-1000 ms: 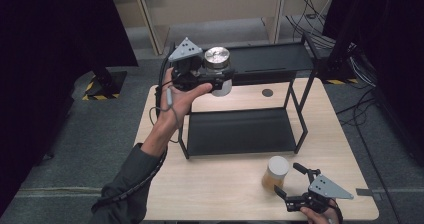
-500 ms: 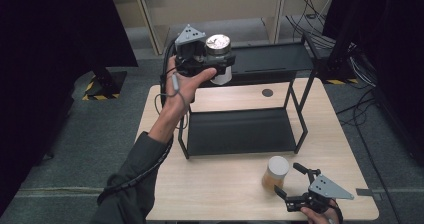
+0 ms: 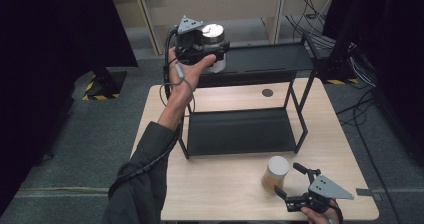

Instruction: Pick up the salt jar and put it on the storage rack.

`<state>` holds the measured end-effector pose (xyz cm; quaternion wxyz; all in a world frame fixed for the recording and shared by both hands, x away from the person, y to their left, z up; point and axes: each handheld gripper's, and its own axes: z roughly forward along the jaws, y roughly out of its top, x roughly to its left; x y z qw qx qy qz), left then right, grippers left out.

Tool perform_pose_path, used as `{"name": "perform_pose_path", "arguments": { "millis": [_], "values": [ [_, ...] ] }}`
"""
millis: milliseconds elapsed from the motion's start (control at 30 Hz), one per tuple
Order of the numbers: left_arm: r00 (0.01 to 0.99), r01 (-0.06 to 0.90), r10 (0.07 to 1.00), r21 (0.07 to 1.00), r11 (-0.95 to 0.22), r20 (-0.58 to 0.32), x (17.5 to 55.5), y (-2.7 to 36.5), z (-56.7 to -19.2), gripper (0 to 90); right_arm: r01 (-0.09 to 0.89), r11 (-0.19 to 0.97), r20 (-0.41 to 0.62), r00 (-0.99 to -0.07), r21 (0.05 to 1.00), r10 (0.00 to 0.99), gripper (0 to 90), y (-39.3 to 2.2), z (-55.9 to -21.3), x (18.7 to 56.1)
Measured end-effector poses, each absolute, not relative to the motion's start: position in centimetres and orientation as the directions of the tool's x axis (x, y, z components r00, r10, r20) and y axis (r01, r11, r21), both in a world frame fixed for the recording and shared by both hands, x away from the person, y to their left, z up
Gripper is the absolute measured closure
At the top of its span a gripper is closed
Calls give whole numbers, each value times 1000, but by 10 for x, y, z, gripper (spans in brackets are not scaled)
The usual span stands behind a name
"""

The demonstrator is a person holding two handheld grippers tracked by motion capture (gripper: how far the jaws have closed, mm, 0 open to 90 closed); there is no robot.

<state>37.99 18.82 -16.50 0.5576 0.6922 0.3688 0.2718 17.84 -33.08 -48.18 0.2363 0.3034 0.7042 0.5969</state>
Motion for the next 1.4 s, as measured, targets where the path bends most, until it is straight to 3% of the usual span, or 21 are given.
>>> {"name": "perform_pose_path", "arguments": {
  "millis": [300, 1167, 1400],
  "values": [
    [528, 221, 847, 972, -76, -54, 390, 189, -173, 311, 146, 104, 30, -705, 984, 708, 4, -331, -482, 179],
    [508, 212, 861, 974, -80, -40, 395, 179, -186, 307, 145, 102, 31, -707, 984, 706, 4, -331, -482, 178],
    [488, 195, 870, 980, -35, -67, 389, 181, -188, 87, 146, 101, 32, -706, 984, 707, 4, -331, -482, 178]
  ]
}}
